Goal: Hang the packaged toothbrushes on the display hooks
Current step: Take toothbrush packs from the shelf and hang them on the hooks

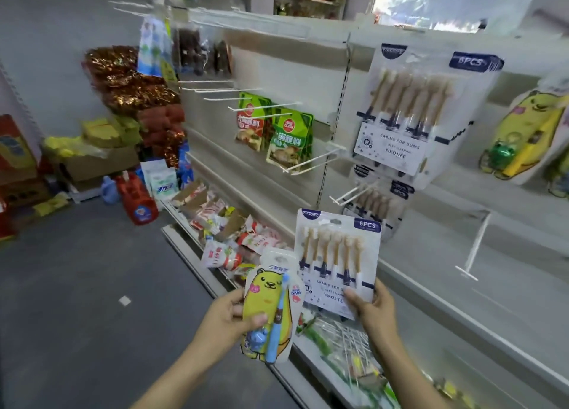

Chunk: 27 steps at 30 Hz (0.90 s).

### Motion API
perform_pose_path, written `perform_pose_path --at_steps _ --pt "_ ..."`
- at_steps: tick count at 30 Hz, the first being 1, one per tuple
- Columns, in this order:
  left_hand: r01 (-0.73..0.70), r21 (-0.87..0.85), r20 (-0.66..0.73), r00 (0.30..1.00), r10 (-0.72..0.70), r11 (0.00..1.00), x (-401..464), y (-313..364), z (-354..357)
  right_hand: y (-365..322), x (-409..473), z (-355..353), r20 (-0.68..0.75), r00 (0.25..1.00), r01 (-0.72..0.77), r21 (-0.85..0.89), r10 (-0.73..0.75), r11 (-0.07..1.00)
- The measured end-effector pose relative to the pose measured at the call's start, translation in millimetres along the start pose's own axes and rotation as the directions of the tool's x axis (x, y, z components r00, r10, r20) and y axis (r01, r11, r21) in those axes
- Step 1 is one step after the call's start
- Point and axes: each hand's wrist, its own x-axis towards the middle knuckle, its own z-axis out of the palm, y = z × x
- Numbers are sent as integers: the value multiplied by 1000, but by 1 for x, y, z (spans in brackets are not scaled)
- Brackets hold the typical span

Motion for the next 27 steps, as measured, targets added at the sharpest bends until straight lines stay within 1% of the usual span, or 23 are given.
perform_pose_path --at_steps 4,9,16,20,23,25,27 --pt "16 -13 82 997 -15 1000 11 -11 -8 9 13 13 -76 997 -14 11 15 1000" --pt "63 -43 118 991 -57 997 20 -24 -17 12 31 23 -127 992 4 36 0 999" --pt "117 -35 139 984 -112 992 28 -28 -20 14 56 31 -141 990 11 28 -7 1000" --pt "160 -57 168 975 -148 986 35 -26 -19 18 71 34 -153 987 41 14 -39 999" --pt "178 -54 161 973 -167 983 41 -24 -17 21 82 34 -202 978 54 24 -48 998" --pt "185 -52 145 974 -176 981 47 -24 -16 22 93 31 -236 971 40 50 -27 998" --pt "202 -63 141 971 -191 977 52 -23 -13 23 105 28 -245 969 37 47 -24 998"
